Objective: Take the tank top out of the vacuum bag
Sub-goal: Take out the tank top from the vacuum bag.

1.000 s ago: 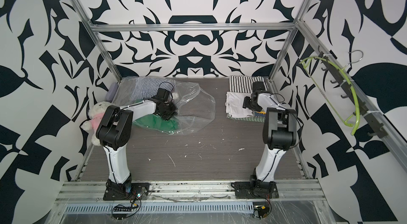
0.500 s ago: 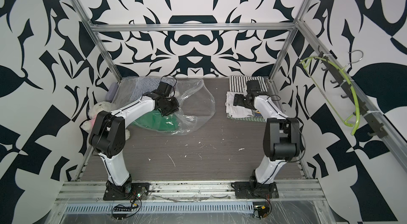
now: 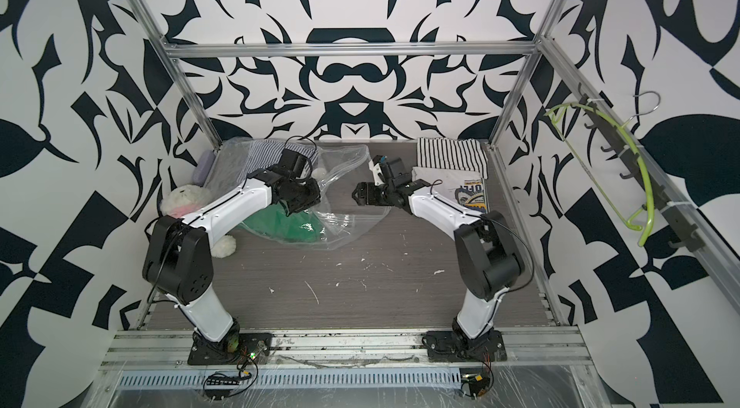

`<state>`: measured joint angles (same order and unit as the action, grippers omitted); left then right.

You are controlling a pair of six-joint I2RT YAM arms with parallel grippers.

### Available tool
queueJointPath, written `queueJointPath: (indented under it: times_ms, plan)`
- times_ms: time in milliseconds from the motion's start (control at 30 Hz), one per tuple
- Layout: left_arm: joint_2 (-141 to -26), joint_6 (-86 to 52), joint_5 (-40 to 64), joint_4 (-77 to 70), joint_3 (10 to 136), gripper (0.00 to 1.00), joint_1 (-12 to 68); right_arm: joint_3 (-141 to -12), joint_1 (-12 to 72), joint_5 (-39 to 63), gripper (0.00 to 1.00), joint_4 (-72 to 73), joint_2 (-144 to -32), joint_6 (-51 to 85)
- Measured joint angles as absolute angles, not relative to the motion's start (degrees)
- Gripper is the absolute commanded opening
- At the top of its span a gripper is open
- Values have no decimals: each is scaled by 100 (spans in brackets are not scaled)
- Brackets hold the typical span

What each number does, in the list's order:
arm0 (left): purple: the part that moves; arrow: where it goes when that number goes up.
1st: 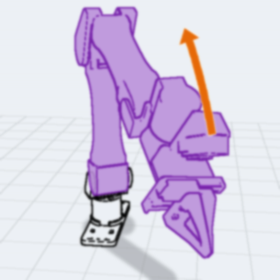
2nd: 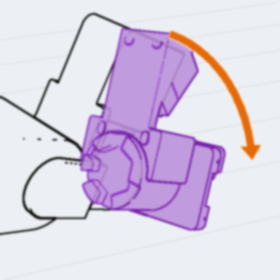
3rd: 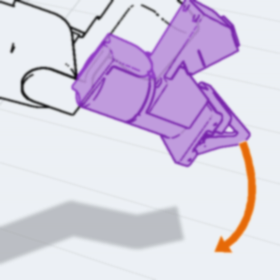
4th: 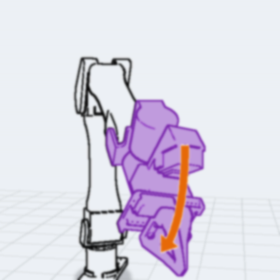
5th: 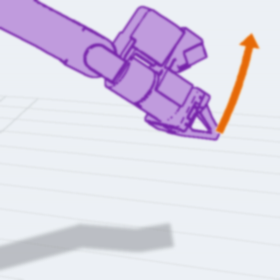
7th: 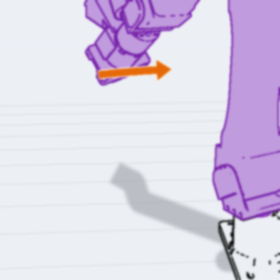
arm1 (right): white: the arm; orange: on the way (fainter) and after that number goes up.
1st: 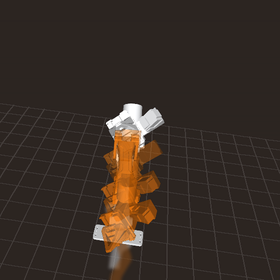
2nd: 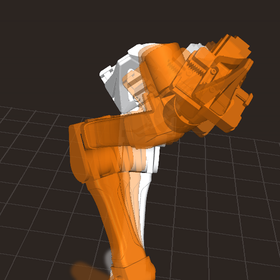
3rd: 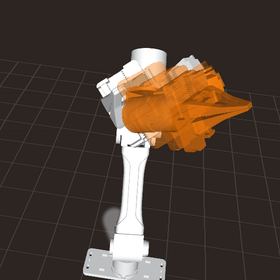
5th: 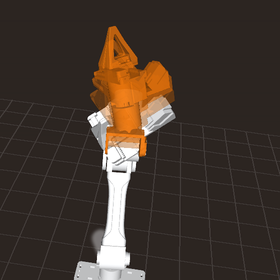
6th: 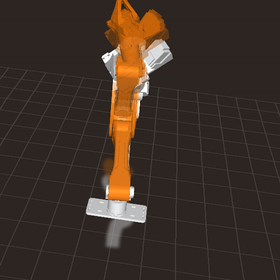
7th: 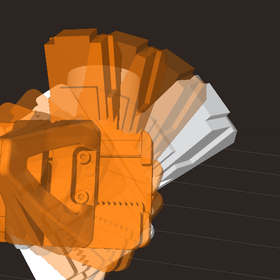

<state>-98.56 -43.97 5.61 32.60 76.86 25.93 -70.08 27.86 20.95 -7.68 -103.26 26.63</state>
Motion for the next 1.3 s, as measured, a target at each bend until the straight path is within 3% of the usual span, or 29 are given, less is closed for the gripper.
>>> queueJointPath:
  times_ms: [533,700,867,1100,1167,1300]
  plan:
    - [-9467,-4683,486,3131,7478,0,2714,-7859,3496,3579,77,1660,-12678,4202]
    - [-9467,-4757,440,3083,7463,0,2729,-8178,3573,4036,75,2193,-13100,4543]
    - [-9467,-4807,408,3052,7437,0,2757,-8433,3686,4346,63,2458,-13428,4788]
    - [-9445,-4864,360,3022,7251,0,2777,-8449,3903,4552,62,2519,-13482,4810]
    - [-9402,-4910,353,2995,7185,0,2777,-8449,3951,4576,52,2467,-13480,4762]
    - [-9380,-4950,340,2947,7100,0,2777,-8335,4064,4563,4,2228,-13472,4569]
